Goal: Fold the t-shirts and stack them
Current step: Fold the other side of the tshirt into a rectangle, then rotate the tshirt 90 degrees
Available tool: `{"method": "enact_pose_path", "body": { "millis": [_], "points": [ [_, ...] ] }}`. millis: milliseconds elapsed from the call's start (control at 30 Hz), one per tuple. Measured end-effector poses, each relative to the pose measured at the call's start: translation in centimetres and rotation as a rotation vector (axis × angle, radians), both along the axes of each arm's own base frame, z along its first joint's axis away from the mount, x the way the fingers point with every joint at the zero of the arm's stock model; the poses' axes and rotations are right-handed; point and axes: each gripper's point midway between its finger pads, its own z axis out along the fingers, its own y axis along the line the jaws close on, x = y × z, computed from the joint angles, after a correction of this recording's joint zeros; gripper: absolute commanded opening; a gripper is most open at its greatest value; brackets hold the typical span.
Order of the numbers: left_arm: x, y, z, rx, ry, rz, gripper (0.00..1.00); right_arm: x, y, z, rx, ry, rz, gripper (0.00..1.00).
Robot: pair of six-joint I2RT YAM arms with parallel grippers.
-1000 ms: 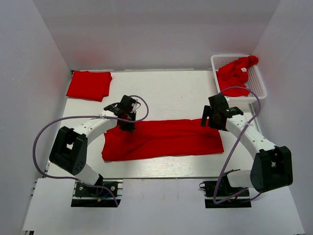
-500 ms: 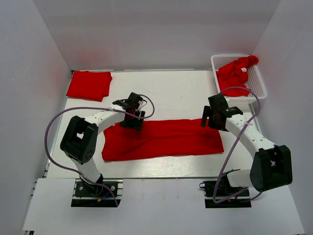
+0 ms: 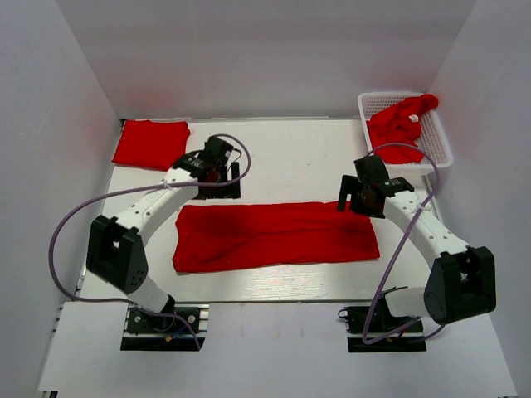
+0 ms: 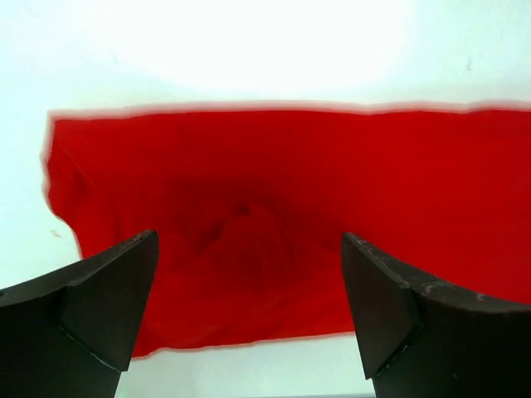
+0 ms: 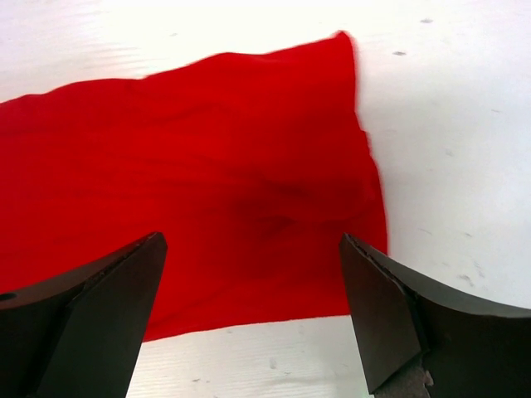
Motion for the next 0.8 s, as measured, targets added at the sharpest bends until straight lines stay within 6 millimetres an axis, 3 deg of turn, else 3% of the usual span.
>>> {"method": "enact_pose_path", "body": {
  "millis": [100,267,367,567,700,800],
  "points": [
    [-2.9,-0.4,-1.7,-0.076,0.045,-0.011,1.0,0.6,1.2,-0.4,0.047,0.0,0.029,0.9],
    [-9.1,-0.5,-8.6,-0.184,0.217,-0.001,1.0,1.8,2.7,-2.7,0.094,0.036,0.064,0.9],
    [-11.3,-0.3,-11.4,-0.221,0.276,0.036,1.0,2.4,3.4,-4.5,0.111,0.057,0.074,0.9],
    [-9.2,-0.7,-11.3,-0.248,0.247,0.128,1.0,2.5,3.9,-8.4,0.116,0.134,0.084,0.9],
    [-6.3,-1.7,-11.6,-0.218,0.302,0.171,1.0,2.6,4.2,-8.4,0.143,0.09,0.092,0.9],
    [-2.7,-3.0,-12.0,-0.192,0.349,0.183,1.0,2.0,4.3,-8.3,0.173,0.045,0.1,0.9]
  ]
}}
